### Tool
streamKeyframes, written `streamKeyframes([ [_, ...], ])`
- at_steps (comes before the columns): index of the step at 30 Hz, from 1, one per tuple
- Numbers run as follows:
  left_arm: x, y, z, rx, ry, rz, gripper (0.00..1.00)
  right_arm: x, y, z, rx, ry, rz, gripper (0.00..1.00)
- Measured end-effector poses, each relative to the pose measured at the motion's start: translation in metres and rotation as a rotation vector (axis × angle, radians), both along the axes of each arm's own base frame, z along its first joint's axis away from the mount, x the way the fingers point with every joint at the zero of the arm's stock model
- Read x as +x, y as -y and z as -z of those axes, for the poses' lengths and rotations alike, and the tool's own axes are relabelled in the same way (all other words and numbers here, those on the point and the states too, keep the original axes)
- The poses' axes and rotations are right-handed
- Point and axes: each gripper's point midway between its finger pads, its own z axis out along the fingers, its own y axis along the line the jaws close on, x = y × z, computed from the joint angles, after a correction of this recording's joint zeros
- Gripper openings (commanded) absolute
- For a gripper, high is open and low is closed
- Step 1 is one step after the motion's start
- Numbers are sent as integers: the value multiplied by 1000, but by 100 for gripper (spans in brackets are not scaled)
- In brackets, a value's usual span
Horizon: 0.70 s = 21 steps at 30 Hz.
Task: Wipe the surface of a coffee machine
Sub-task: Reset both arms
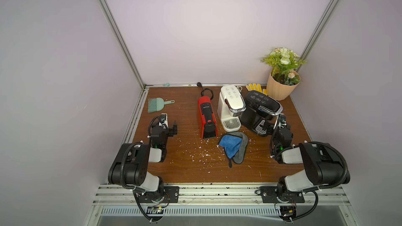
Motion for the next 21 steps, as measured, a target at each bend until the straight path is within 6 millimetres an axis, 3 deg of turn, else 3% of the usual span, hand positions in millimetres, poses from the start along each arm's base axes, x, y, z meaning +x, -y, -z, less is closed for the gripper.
streamKeyframes([
  [21, 1, 0, -3, 0, 14, 0, 99, 1, -3, 0, -2, -4, -16, 100],
])
